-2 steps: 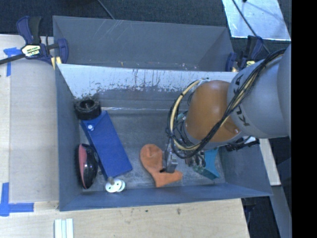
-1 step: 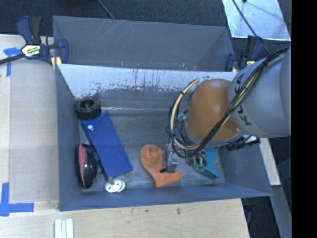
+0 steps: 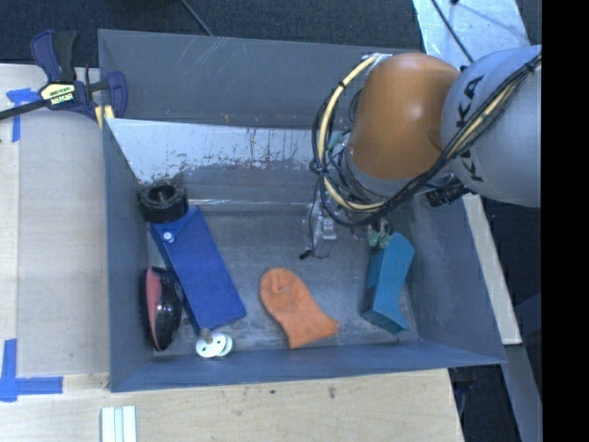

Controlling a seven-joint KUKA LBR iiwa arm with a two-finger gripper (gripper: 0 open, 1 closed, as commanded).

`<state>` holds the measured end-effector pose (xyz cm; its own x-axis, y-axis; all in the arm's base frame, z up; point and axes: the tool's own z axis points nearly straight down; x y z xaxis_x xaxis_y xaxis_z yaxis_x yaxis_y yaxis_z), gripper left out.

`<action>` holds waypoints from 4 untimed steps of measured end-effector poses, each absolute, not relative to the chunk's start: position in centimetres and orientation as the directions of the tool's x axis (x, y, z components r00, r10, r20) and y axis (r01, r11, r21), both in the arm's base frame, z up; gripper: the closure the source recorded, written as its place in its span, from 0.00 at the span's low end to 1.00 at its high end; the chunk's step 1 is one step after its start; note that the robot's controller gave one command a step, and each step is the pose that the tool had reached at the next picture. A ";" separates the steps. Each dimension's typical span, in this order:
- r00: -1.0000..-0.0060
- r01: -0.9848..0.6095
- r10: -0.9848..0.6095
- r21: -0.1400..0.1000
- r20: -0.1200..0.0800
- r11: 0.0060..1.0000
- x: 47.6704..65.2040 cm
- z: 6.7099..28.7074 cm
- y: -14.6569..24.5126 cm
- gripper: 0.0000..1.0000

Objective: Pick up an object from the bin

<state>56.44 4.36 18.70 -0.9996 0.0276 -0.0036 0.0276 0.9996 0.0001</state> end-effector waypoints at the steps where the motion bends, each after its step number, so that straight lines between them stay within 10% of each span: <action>1: -1.000 0.027 0.027 0.000 -0.004 1.000 56.4 18.7 4.4 1.00; 2: -0.999 -0.038 -0.038 0.000 -0.005 0.999 53.9 16.7 3.7 1.00; 3: -0.989 -0.149 -0.149 0.000 -0.003 0.989 52.7 12.2 5.8 0.00; 4: -0.989 -0.149 -0.149 0.000 -0.003 0.989 52.7 12.2 5.8 0.00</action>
Offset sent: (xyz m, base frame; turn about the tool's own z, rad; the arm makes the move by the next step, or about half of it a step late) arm -0.0509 -0.0128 -0.0395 -0.1261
